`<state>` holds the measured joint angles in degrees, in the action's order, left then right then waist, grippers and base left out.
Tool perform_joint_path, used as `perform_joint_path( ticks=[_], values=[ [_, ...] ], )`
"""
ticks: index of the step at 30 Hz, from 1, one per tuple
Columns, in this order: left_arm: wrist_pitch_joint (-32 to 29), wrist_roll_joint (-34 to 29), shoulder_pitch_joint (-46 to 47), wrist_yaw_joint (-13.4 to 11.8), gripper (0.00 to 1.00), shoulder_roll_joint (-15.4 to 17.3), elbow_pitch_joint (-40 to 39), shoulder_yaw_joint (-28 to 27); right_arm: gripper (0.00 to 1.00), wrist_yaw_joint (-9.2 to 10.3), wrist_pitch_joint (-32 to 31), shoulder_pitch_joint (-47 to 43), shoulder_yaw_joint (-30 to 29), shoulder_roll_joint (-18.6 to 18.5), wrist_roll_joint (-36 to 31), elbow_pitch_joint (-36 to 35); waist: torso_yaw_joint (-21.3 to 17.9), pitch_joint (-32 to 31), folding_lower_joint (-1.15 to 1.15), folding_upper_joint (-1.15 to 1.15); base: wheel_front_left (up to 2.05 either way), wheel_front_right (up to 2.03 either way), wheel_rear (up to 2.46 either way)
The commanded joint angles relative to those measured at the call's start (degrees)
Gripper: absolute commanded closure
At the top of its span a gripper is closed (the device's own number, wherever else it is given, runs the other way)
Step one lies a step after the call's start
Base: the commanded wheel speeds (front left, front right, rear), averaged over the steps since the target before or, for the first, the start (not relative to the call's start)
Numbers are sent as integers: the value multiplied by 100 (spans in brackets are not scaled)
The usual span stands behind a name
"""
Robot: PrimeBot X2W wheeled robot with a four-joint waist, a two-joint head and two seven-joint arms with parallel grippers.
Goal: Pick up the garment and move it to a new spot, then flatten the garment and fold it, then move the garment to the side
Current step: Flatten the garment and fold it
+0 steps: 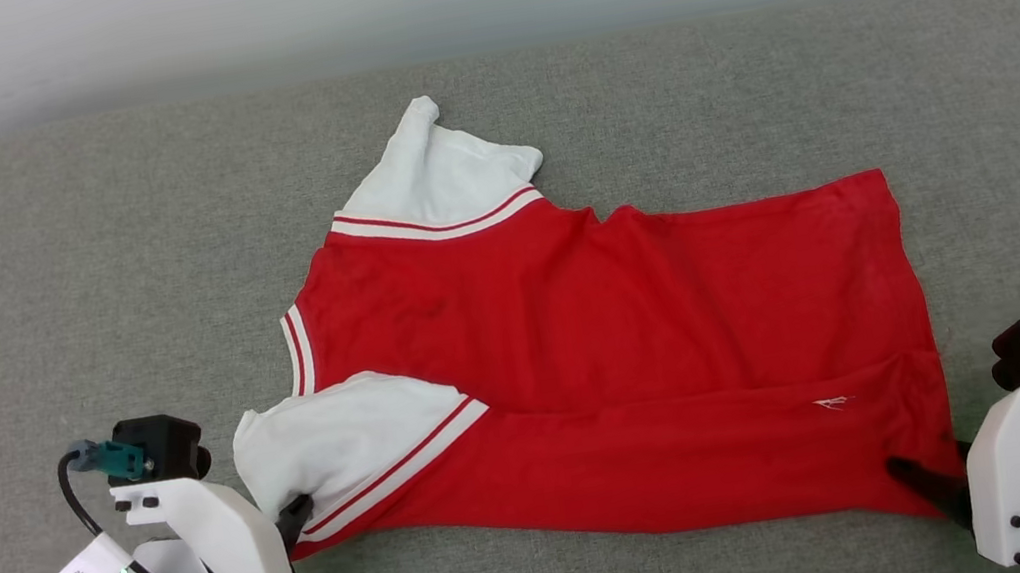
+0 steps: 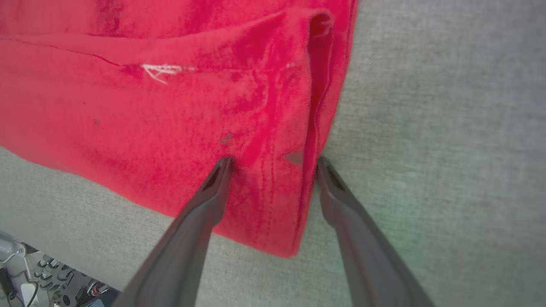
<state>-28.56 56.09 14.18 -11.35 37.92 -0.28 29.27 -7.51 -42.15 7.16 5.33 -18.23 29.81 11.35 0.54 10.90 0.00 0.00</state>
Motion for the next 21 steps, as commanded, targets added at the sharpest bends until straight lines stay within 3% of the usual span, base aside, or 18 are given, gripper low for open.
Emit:
perform_joint_path(
  ticks=[1, 2, 3, 4, 5, 21],
  values=[
    [16, -19, 47, -23, 100, -8, -12, 11, 0, 4, -50, 8, 130, 74, 30, 178, 28, 35, 0, 0, 0, 0, 0],
    [16, -18, 46, -26, 100, -11, -9, 16, 0, 4, -61, -10, 200, 88, 28, 296, 32, 44, 0, 0, 0, 0, 0],
    [30, -17, 35, -25, 100, -25, -7, 20, 11, 4, -71, -27, 271, 108, 40, 403, 34, 53, 0, 0, 0, 0, 0],
    [45, -15, 11, -21, 100, -41, 11, 27, 69, 4, -33, -31, 341, 134, 55, 493, 29, 41, 0, 0, 0, 0, 0],
    [49, -12, -24, -21, 100, -47, 23, 37, 100, 3, -13, -37, 400, 160, 80, 565, 25, 25, 0, 0, 0, 0, 0],
    [134, 210, -820, -239, 100, 65, 2, 11, 100, 5, 336, -67, 677, -231, 254, 436, -102, -986, 0, 0, 0, 0, 0]
  ],
)
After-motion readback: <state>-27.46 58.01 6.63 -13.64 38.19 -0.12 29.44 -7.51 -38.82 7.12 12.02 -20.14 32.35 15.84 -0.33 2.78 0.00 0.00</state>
